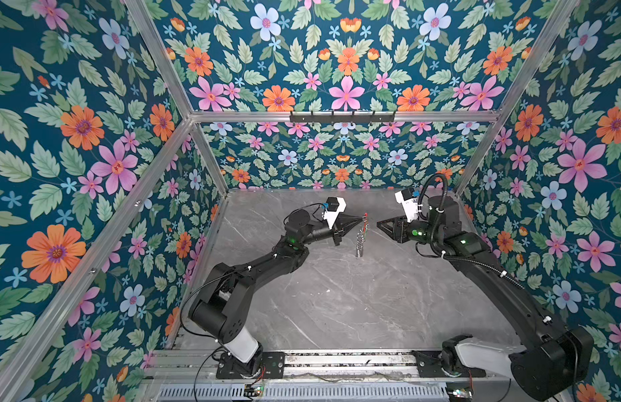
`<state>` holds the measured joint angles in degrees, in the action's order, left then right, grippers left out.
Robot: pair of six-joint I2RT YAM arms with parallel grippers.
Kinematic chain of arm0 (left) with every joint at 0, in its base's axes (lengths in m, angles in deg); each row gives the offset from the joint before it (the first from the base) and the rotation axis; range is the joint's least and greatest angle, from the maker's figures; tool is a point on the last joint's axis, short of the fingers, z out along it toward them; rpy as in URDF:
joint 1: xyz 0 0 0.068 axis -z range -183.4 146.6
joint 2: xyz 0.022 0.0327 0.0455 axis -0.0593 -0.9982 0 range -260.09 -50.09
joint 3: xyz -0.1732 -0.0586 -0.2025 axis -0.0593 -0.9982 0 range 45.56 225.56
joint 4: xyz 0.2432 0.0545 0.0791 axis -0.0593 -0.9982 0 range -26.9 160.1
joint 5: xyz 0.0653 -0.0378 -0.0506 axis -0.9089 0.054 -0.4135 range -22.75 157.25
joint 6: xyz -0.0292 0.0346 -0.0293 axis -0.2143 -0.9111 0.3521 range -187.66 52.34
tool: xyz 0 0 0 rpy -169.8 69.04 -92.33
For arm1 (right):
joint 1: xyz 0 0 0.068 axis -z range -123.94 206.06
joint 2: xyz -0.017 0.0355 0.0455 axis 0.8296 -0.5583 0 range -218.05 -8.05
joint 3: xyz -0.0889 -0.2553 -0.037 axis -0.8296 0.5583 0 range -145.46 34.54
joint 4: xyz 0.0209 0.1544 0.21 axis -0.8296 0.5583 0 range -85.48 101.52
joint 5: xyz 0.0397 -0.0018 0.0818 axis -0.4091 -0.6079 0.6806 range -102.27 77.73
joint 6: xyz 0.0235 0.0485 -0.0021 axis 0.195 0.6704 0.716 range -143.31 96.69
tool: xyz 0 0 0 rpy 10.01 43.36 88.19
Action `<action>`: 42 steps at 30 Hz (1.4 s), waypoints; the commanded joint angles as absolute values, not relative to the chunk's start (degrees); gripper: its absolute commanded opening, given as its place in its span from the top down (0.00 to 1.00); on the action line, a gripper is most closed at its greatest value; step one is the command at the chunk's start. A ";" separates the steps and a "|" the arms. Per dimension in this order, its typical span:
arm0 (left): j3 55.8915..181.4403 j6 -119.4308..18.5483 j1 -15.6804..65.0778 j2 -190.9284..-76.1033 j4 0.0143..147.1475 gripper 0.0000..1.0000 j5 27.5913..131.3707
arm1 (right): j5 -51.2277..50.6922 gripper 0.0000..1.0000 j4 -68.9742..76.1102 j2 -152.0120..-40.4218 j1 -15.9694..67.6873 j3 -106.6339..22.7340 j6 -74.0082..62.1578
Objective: Attach keys to a key ring
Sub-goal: Insert the key into the keyring.
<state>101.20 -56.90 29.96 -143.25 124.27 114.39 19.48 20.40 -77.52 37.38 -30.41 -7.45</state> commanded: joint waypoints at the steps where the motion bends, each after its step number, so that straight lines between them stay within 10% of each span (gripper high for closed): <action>1: 102.49 -52.13 29.91 -143.93 130.71 1.00 114.91 | 23.50 0.68 14.27 -77.52 37.49 -30.70 -7.71; 20: 104.13 -41.67 29.82 -145.64 138.70 1.00 116.30 | 33.41 0.69 4.23 -82.89 37.51 -33.14 -4.80; 42: 105.55 -38.92 29.91 -147.91 138.28 1.00 116.23 | 33.95 1.00 0.29 -82.64 37.26 -31.42 -4.03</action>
<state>105.18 -37.88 29.92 -147.78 138.46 116.40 33.25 2.83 -83.25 37.47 -31.52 -3.52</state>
